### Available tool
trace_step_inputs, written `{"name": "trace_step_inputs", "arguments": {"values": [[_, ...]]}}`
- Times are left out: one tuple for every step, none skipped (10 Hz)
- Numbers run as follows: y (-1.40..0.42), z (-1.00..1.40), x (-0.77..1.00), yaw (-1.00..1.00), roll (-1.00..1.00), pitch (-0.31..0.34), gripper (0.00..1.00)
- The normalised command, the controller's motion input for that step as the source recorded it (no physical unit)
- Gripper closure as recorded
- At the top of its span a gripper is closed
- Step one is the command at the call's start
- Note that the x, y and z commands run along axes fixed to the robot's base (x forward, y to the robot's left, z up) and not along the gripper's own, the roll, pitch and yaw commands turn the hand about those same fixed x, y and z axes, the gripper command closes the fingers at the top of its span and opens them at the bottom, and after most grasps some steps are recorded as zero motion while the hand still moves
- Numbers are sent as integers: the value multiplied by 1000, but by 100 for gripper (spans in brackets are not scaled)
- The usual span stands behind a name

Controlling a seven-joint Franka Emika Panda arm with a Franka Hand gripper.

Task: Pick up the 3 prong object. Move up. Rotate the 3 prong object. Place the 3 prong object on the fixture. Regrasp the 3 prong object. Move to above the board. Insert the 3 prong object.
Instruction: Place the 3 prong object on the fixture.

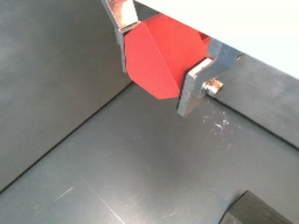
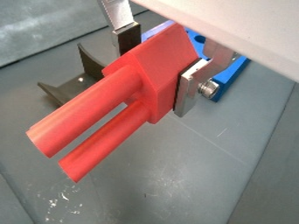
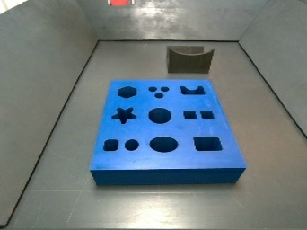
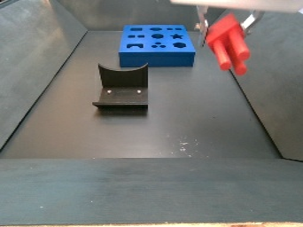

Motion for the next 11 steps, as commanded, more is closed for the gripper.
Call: {"name": "trace_step_inputs", "arguments": {"values": [[9,170,2,27,82,123,100],[-240,367,1000,213,554,50,100],[-239,342,1000,203,539,55,100],[-231,329,1000,172,472,87,100],[-211,309,1000,112,286,115,100],[-204,301,1000,86,211,125,100],[-189,279,1000,59,140,137,100],[-179,260,1000,53,124,140,100],[-163,237,1000,50,116,148,100],[-153,222,1000,50,111,151,100],[-139,202,1000,50,104,153,100]]}}
